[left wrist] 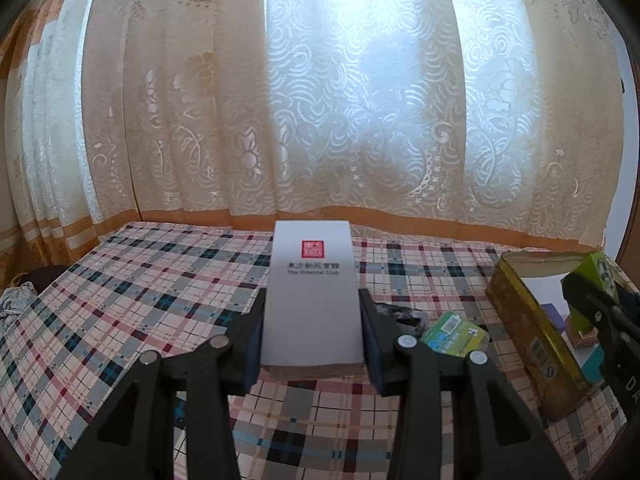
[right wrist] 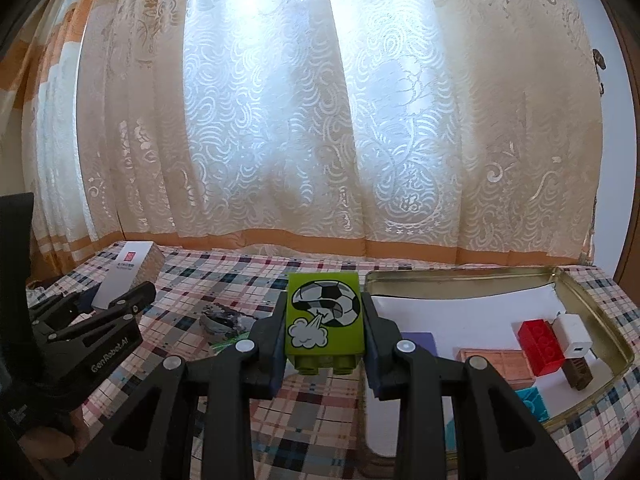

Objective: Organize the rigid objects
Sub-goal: 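Carry the white box and green brick toward the gold tin tray with both tools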

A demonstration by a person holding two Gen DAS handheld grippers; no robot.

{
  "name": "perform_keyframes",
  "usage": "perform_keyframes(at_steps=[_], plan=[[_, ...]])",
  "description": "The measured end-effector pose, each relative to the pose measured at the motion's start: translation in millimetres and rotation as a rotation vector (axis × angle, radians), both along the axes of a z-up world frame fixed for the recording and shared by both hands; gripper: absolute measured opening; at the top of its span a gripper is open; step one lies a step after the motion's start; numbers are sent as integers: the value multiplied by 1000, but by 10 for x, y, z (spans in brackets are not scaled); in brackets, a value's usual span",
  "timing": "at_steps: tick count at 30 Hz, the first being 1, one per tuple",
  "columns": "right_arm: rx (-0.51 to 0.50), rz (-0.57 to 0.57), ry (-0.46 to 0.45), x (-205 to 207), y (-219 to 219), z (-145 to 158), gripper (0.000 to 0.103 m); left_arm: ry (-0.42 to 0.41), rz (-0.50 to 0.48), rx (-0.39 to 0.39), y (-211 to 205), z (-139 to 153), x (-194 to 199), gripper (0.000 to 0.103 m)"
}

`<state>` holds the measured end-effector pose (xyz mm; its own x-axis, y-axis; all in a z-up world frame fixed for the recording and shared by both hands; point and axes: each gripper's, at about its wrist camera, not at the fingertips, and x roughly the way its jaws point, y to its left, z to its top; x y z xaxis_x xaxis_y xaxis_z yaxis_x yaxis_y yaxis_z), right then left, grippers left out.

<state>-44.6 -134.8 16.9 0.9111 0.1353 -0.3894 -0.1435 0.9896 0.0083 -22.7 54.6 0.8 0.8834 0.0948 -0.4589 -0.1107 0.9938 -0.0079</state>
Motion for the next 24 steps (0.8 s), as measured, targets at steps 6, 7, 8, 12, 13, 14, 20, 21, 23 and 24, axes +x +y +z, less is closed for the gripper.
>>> perform_keyframes(at_steps=[6,7,8,12,13,14,20,21,23,24], plan=[[-14,-2,-2,-11,-83,2,34,-17,-31,-44,-2,11,-29,41],[-14,-1,-3,-19,-102,4,34,-17,-43,-59,-5,9,-32,41],[-17,0,-6,-28,-120,8,34,-17,-53,-72,-13,8,-38,41],[-31,-8,-14,-50,-197,19,34,-28,-70,-81,-68,15,-63,41],[-36,-12,-15,-52,-225,17,34,-32,-76,-82,-81,17,-73,41],[-37,-13,-15,-57,-249,21,34,-36,-83,-84,-101,21,-86,41],[-30,-33,-25,-70,-408,54,34,-38,-103,-112,-198,19,-136,41],[-28,-36,-24,-68,-434,55,34,-38,-105,-111,-220,19,-142,41],[-27,-40,-25,-71,-484,59,34,-36,-105,-104,-275,19,-149,41],[-29,-42,-27,-73,-505,62,34,-37,-106,-101,-302,21,-155,41]])
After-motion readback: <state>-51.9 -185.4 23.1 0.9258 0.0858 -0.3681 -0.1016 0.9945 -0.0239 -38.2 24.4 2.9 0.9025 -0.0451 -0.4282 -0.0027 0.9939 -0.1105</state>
